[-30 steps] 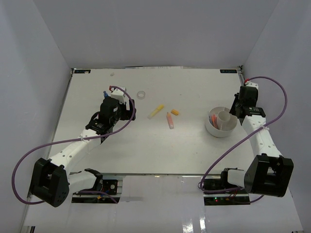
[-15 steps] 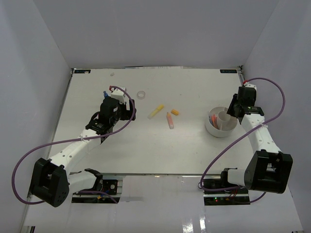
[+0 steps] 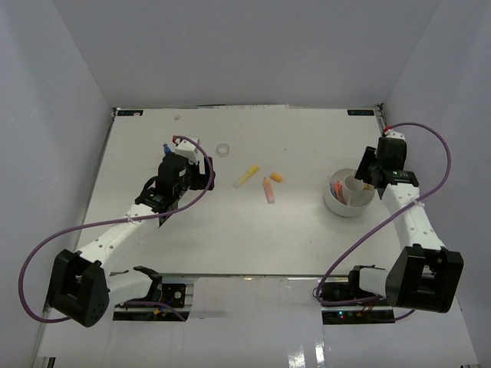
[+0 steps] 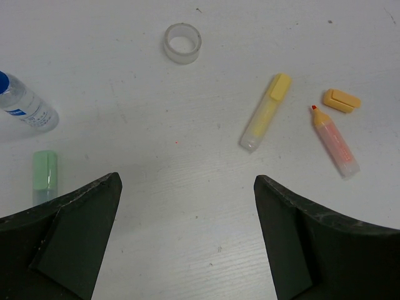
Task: Sort the stationery into containers
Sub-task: Place the stationery in the storage box, then pick up the stationery from the center of the board.
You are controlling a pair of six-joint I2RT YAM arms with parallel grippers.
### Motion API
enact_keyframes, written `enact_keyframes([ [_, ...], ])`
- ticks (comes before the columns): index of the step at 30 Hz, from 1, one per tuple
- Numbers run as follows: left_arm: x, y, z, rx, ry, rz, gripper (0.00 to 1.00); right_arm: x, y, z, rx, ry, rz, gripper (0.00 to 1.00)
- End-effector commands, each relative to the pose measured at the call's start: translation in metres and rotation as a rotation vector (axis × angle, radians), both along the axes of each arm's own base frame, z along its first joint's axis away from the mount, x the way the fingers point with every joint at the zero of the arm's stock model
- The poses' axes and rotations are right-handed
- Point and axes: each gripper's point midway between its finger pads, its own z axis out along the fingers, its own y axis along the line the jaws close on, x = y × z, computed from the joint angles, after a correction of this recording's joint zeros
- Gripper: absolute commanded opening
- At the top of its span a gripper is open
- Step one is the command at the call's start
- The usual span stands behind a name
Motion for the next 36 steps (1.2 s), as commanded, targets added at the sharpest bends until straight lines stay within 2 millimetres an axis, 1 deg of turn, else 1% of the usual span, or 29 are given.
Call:
enact_keyframes([
  [1, 0.002, -0.005, 0.011, -0.030, -0.012, -0.003, 0.98, 0.014, 0.017, 0.041, 0.013, -0.140, 0.100, 0.54],
  [3, 0.003, -0.007, 0.009, -0.046, 0.001, 0.005, 0.98, 0.019, 0.031, 0.053, 0.025, -0.178, 0.168, 0.57],
  [5, 0.006, -0.009, 0.000, -0.062, 0.046, 0.029, 0.98, 0.023, 0.051, 0.070, 0.024, -0.228, 0.254, 0.60],
  [6, 0.012, -0.010, 0.004, -0.070, 0.047, 0.049, 0.98, 0.023, 0.070, 0.078, 0.024, -0.252, 0.315, 0.64],
  [7, 0.015, -0.009, -0.009, -0.055, 0.097, 0.070, 0.98, 0.024, 0.078, 0.084, 0.012, -0.270, 0.347, 0.67],
  [8, 0.019, -0.010, -0.012, -0.066, 0.121, 0.095, 0.98, 0.025, 0.087, 0.093, 0.015, -0.298, 0.379, 0.69],
  [9, 0.024, -0.011, -0.013, -0.065, 0.137, 0.106, 0.98, 0.024, 0.101, 0.097, 0.023, -0.313, 0.423, 0.72],
  [10, 0.034, -0.012, -0.003, -0.070, 0.134, 0.132, 0.98, 0.023, 0.109, 0.103, 0.028, -0.334, 0.449, 0.74],
  [11, 0.041, -0.013, -0.015, -0.060, 0.171, 0.153, 0.98, 0.021, 0.115, 0.103, 0.034, -0.341, 0.471, 0.76],
  [12, 0.048, -0.013, -0.015, -0.056, 0.176, 0.168, 0.98, 0.020, 0.123, 0.110, 0.038, -0.368, 0.491, 0.79],
  [13, 0.063, -0.012, -0.015, -0.043, 0.180, 0.200, 0.98, 0.017, 0.133, 0.111, 0.064, -0.377, 0.534, 0.80],
  [14, 0.071, -0.013, -0.016, -0.047, 0.186, 0.223, 0.98, 0.014, 0.136, 0.108, 0.069, -0.376, 0.545, 0.80],
  [15, 0.080, -0.013, -0.017, -0.041, 0.191, 0.237, 0.98, 0.012, 0.140, 0.112, 0.077, -0.394, 0.561, 0.81],
  [16, 0.088, -0.011, -0.020, -0.031, 0.203, 0.253, 0.98, 0.010, 0.143, 0.112, 0.083, -0.399, 0.573, 0.81],
  [17, 0.106, -0.017, -0.024, -0.021, 0.210, 0.261, 0.97, 0.006, 0.146, 0.111, 0.092, -0.405, 0.591, 0.81],
  [18, 0.114, -0.019, -0.028, -0.014, 0.214, 0.268, 0.97, 0.004, 0.147, 0.109, 0.096, -0.406, 0.595, 0.81],
  [19, 0.121, -0.018, -0.033, 0.005, 0.230, 0.282, 0.97, 0.002, 0.151, 0.109, 0.108, -0.411, 0.613, 0.81],
  [20, 0.139, -0.022, -0.040, 0.014, 0.238, 0.292, 0.95, -0.003, 0.153, 0.107, 0.119, -0.415, 0.621, 0.82],
  [22, 0.152, -0.020, -0.051, 0.033, 0.265, 0.311, 0.93, -0.008, 0.158, 0.108, 0.138, -0.428, 0.640, 0.82],
  [23, 0.166, -0.023, -0.057, 0.036, 0.271, 0.316, 0.91, -0.011, 0.159, 0.111, 0.143, -0.441, 0.645, 0.82],
  [25, 0.176, -0.021, -0.064, 0.049, 0.281, 0.326, 0.88, -0.015, 0.161, 0.108, 0.152, -0.445, 0.654, 0.82],
  [26, 0.185, -0.024, -0.069, 0.053, 0.282, 0.324, 0.86, -0.018, 0.163, 0.109, 0.154, -0.454, 0.663, 0.83],
  [27, 0.189, -0.023, -0.072, 0.063, 0.283, 0.320, 0.84, -0.020, 0.164, 0.107, 0.159, -0.452, 0.667, 0.83],
  [28, 0.193, -0.024, -0.073, 0.068, 0.282, 0.319, 0.83, -0.021, 0.165, 0.106, 0.160, -0.452, 0.669, 0.83],
  [29, 0.201, -0.025, -0.068, 0.066, 0.264, 0.327, 0.81, -0.023, 0.166, 0.108, 0.161, -0.460, 0.673, 0.84],
  [30, 0.203, -0.022, -0.079, 0.080, 0.284, 0.332, 0.77, -0.024, 0.166, 0.107, 0.161, -0.461, 0.677, 0.84],
  [32, 0.207, -0.023, -0.083, 0.076, 0.290, 0.328, 0.74, -0.026, 0.167, 0.105, 0.162, -0.463, 0.681, 0.84],
  [33, 0.209, -0.022, -0.087, 0.075, 0.295, 0.333, 0.70, -0.027, 0.167, 0.102, 0.162, -0.459, 0.681, 0.84],
  [36, 0.211, -0.022, -0.094, 0.090, 0.300, 0.330, 0.66, -0.028, 0.168, 0.101, 0.159, -0.461, 0.684, 0.84],
])
